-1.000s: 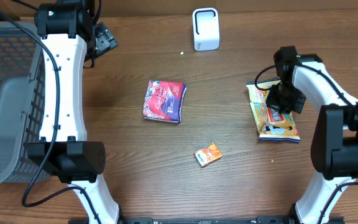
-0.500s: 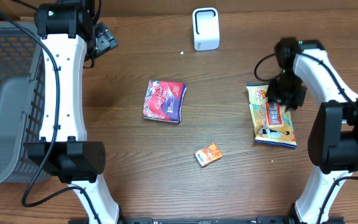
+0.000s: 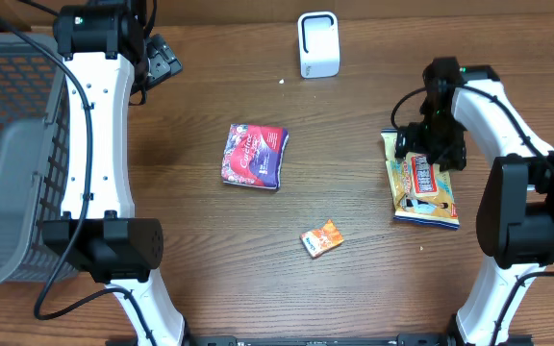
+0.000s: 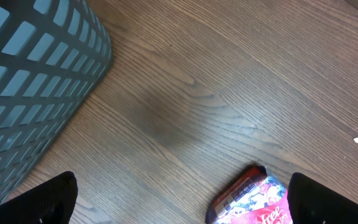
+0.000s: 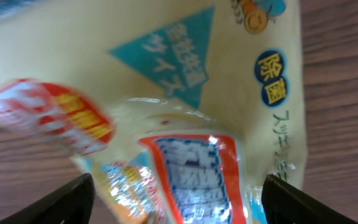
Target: Scan the item barcode
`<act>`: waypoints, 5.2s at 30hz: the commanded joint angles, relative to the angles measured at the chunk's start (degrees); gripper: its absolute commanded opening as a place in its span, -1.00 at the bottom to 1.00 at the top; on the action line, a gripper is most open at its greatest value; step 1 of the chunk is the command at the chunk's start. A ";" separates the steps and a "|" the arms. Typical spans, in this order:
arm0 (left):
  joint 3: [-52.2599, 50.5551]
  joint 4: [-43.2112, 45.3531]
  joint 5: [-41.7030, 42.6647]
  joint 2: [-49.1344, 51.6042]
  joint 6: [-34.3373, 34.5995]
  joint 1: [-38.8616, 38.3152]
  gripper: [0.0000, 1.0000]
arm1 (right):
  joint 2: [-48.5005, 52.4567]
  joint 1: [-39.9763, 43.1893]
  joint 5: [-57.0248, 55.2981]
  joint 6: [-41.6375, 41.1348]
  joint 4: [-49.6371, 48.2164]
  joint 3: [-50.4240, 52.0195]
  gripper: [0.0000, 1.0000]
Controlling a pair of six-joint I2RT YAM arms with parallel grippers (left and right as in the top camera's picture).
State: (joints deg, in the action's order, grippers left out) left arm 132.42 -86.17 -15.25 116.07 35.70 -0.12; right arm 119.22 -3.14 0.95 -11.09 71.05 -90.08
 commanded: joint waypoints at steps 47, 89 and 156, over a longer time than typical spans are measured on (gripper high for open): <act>0.42 -0.15 -0.15 0.83 0.72 0.09 0.99 | -0.26 5.07 68.91 15.87 0.85 -14.56 -0.93; 0.42 -0.15 -0.15 0.83 0.72 0.11 0.99 | 2.47 -18.16 -10.38 -8.83 -61.48 -14.56 -0.93; 0.42 -0.15 -0.15 0.83 0.72 0.11 1.00 | 2.32 35.06 -19.58 -34.73 -36.20 -12.28 -0.55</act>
State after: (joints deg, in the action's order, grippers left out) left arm 132.42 -86.15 -15.25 116.07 35.90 -0.12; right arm 121.56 31.46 -12.10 -44.56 35.64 -102.28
